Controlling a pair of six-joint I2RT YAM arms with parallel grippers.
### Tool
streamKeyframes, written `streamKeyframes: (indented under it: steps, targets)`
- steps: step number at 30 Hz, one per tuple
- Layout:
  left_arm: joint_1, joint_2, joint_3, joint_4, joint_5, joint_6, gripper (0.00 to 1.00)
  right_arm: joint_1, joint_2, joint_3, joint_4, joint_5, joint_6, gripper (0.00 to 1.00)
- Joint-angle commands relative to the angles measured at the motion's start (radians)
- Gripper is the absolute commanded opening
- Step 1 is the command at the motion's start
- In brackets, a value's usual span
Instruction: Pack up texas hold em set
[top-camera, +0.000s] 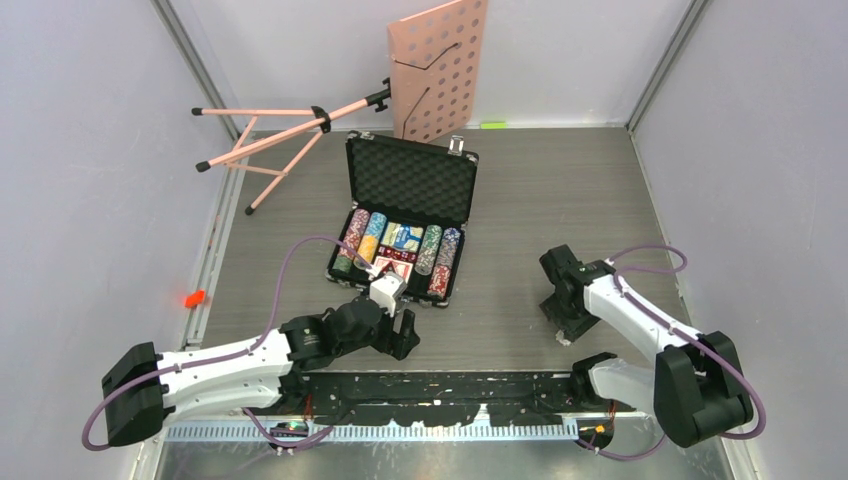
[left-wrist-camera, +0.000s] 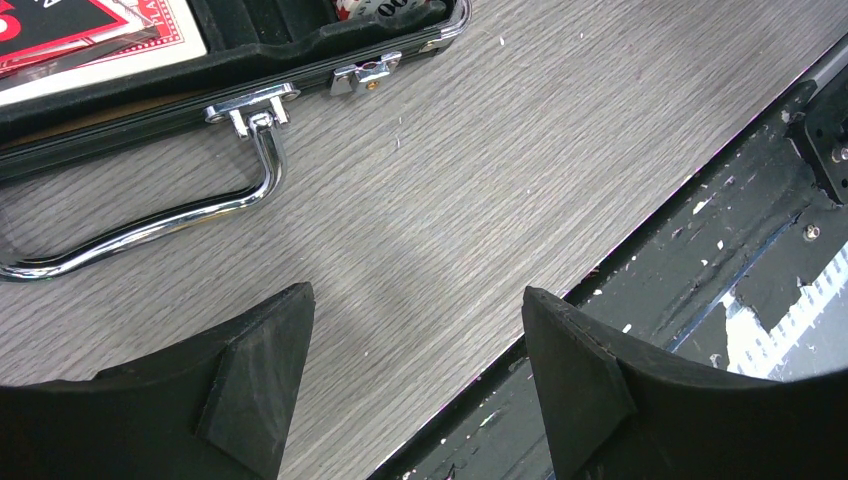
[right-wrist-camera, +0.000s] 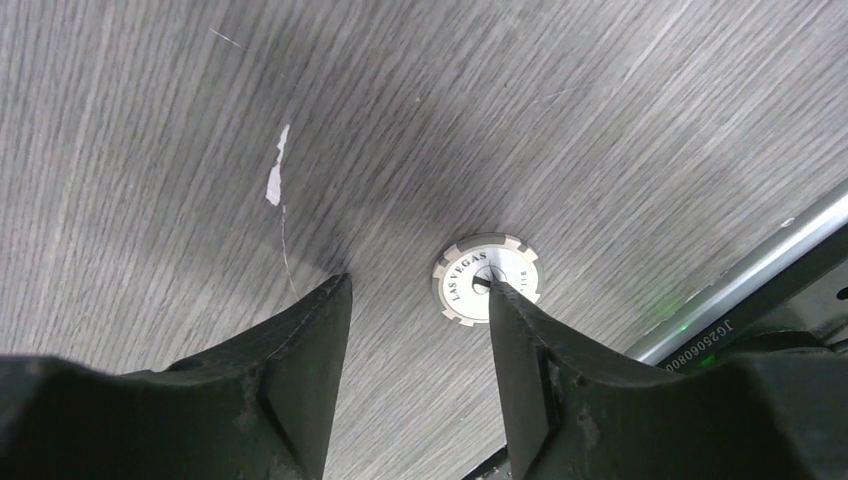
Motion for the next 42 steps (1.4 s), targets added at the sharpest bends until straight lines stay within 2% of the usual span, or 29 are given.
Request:
streamKeyframes:
  steps: [1,2,6,9,13,17,20,22,23,25,26,27,28,30,32,36,42]
  targets:
    - [0.005,-0.017,-0.003,0.037,-0.003,0.006,0.79,-0.005,0.023,0.034,0.040,0.040,0.003,0.55]
    - [0.006,-0.019,-0.003,0.035,-0.004,0.008,0.79,-0.005,0.034,0.032,0.064,0.037,0.002,0.52]
    - [0.006,-0.035,-0.004,0.019,-0.009,0.009,0.79,-0.007,0.076,0.021,0.149,-0.003,-0.002,0.32]
    - [0.009,-0.045,-0.003,0.005,-0.012,0.009,0.79,-0.007,0.107,-0.019,0.276,-0.089,0.008,0.17]
    - [0.012,-0.057,0.002,-0.015,-0.016,0.012,0.79,-0.003,0.163,-0.049,0.425,-0.232,0.036,0.05]
    - [0.015,-0.052,0.003,-0.006,-0.019,0.016,0.79,0.084,0.176,-0.002,0.468,-0.296,0.094,0.04]
    - [0.016,-0.028,0.012,0.010,-0.015,0.016,0.79,0.189,0.177,0.101,0.438,-0.294,0.133,0.04]
    - [0.017,-0.004,0.022,0.021,-0.009,0.014,0.79,0.217,0.181,0.164,0.399,-0.294,0.125,0.04]
    - [0.017,0.005,0.024,0.026,-0.005,0.015,0.79,0.221,0.179,0.185,0.359,-0.288,0.118,0.06]
    - [0.017,0.017,0.029,0.030,0.001,0.014,0.79,0.225,0.161,0.234,0.286,-0.244,0.091,0.19]
    - [0.017,0.019,0.030,0.030,0.003,0.011,0.79,0.225,0.154,0.264,0.227,-0.201,0.071,0.41]
    - [0.017,0.018,0.031,0.030,0.004,0.011,0.79,0.225,0.140,0.278,0.196,-0.180,0.062,0.56]
    - [0.017,0.018,0.031,0.031,0.004,0.012,0.79,0.225,0.132,0.303,0.131,-0.133,0.052,0.77]
    - [0.017,0.015,0.031,0.029,0.004,0.013,0.79,0.225,0.111,0.318,0.047,-0.075,0.050,0.89]
    - [0.017,0.012,0.031,0.031,0.002,0.013,0.79,0.224,0.079,0.304,0.001,-0.033,0.059,0.90]
    - [0.018,0.012,0.032,0.030,0.003,0.012,0.79,0.178,0.005,0.201,0.014,-0.019,0.065,0.87]
    - [0.018,-0.009,0.032,0.009,0.012,0.011,0.79,0.025,-0.075,0.077,0.068,-0.053,-0.017,0.80]
